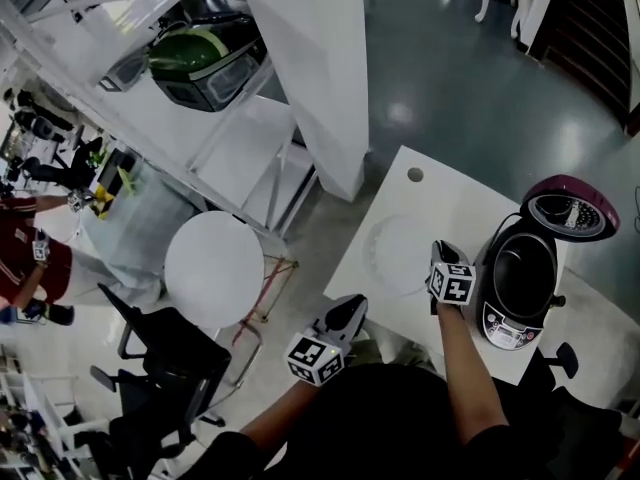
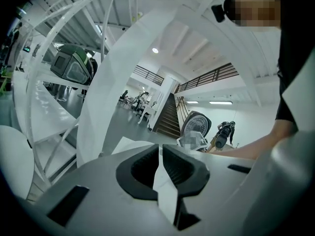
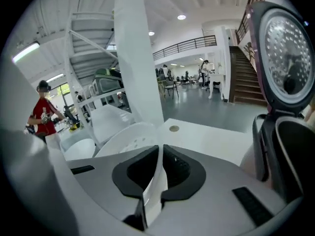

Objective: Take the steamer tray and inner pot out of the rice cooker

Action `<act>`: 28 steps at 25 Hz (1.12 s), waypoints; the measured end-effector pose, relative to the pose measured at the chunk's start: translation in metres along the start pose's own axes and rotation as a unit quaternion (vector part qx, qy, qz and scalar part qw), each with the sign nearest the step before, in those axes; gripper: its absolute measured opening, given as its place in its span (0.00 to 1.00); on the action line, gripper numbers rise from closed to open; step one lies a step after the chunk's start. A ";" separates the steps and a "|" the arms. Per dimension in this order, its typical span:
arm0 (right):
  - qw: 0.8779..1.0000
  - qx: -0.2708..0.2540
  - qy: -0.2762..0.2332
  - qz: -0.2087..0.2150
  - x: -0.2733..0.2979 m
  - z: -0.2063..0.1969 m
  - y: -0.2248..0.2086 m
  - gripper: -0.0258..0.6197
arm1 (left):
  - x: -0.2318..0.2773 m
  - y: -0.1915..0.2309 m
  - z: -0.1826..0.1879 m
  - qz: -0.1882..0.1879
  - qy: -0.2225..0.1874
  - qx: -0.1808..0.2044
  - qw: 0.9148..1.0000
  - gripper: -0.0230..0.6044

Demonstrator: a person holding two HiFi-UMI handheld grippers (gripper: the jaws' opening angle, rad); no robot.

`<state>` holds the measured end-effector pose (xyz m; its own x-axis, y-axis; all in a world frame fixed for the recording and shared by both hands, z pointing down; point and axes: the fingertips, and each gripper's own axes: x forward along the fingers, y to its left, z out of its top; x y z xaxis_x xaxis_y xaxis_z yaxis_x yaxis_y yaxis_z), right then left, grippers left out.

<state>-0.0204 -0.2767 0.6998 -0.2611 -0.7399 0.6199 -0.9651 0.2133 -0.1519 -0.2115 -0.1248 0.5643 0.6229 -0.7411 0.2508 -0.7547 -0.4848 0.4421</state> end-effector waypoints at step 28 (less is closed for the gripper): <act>0.984 0.175 0.031 -0.031 0.071 -0.120 -0.020 0.15 | -0.002 0.046 0.019 -0.016 0.037 -0.039 0.998 0.07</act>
<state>-0.0172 -0.2566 0.8391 -0.2095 -0.7025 0.6801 -0.9298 -0.0722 -0.3609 -0.2509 -0.1547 0.5674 0.6618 -0.6886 0.2965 -0.7177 -0.4676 0.5161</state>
